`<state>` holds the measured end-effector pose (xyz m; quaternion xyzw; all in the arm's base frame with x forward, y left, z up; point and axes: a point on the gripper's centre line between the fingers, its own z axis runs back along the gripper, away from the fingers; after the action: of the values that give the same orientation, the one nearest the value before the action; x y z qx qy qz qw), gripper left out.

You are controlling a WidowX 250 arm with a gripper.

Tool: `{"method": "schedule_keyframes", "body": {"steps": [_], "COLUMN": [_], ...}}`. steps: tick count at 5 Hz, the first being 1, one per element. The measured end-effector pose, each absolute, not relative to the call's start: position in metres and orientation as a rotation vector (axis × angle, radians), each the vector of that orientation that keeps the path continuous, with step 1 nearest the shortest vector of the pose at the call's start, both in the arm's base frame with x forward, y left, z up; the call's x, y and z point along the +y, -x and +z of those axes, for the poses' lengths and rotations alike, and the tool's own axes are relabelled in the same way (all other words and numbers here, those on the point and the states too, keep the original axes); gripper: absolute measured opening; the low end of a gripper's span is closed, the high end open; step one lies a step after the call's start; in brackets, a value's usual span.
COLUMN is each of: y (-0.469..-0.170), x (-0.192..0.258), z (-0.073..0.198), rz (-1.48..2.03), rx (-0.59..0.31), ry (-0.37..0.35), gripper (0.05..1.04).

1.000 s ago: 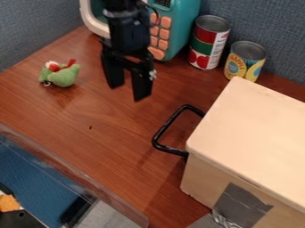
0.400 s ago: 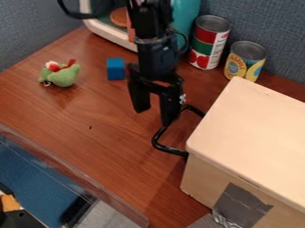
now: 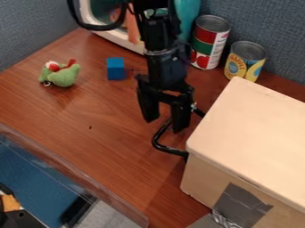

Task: Opened the drawer

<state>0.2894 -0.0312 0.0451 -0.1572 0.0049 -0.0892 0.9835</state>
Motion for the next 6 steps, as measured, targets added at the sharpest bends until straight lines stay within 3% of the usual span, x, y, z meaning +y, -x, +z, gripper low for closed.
{"method": "schedule_keyframes", "body": {"steps": [1,3,4,5,6], "y": [-0.291,-0.298,-0.297,-0.298,-0.299], "x": [-0.039,-0.041,-0.036,-0.029,-0.008], "z": [0.039,0.022,0.019,0.021,0.02], "rz": [-0.164,-0.103,-0.093,-0.129,-0.146], "rx": [0.016,-0.012,-0.003,0.015,0.04], "ry": [0.322,0.275,0.239,0.147,-0.011], "gripper": [0.945,0.345,0.162,0.139,0.138]}}
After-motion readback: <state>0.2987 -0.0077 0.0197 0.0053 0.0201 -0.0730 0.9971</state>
